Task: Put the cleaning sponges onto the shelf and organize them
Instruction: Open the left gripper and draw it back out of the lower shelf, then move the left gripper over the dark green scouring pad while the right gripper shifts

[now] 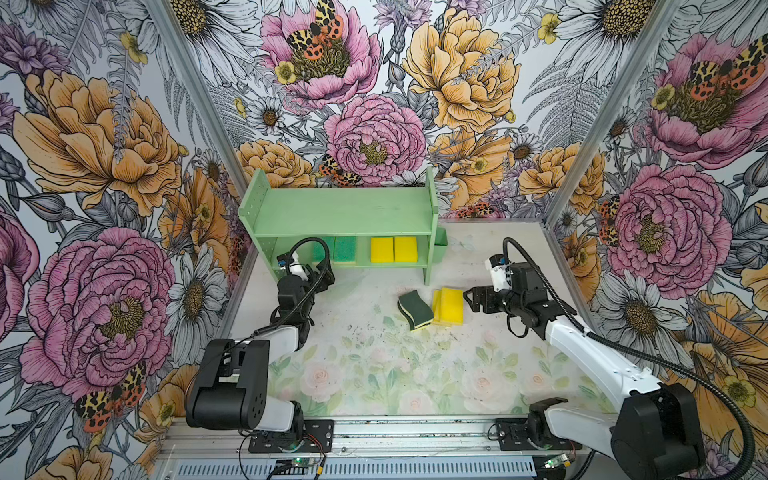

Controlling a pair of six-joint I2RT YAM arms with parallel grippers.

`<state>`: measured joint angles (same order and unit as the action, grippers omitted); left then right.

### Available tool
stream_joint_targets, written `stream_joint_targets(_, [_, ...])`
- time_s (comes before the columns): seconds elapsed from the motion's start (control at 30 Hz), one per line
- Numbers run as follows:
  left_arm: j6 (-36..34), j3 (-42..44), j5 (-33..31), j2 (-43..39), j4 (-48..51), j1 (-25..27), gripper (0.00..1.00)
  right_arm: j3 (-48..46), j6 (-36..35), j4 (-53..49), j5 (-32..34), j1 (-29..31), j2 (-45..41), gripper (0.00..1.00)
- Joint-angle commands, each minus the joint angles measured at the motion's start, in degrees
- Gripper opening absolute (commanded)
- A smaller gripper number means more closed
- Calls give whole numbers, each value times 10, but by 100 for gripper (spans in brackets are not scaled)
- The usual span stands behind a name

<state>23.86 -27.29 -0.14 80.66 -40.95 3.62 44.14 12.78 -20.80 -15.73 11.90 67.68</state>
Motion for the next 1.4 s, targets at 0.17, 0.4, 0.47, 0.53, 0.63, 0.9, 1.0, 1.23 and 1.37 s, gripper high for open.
stream_joint_targets(0.17, [-9,20,-31,-65,57,27,99,24,8,5,-25,3,-8,92])
stream_joint_targets(0.4, [-7,47,-59,-114,98,70,99,17,14,5,-27,27,-16,92])
stream_joint_targets(0.47, [-12,51,-82,-135,128,94,99,16,19,6,-23,39,-17,92])
stream_joint_targets(0.53, [-10,59,-99,-161,152,117,99,16,22,6,-19,52,-18,92])
stream_joint_targets(0.63, [7,71,-115,-203,187,159,99,13,29,7,-6,68,-19,92])
stream_joint_targets(0.9, [71,81,-209,-280,297,268,99,-8,65,25,26,113,-18,93])
stream_joint_targets(1.0, [111,68,-246,-302,375,276,99,-17,76,38,37,140,-17,93])
stream_joint_targets(1.23, [145,56,-285,-369,475,276,99,-22,91,67,66,202,2,93])
stream_joint_targets(1.37, [157,52,-287,-387,503,276,99,-6,89,74,91,233,30,93])
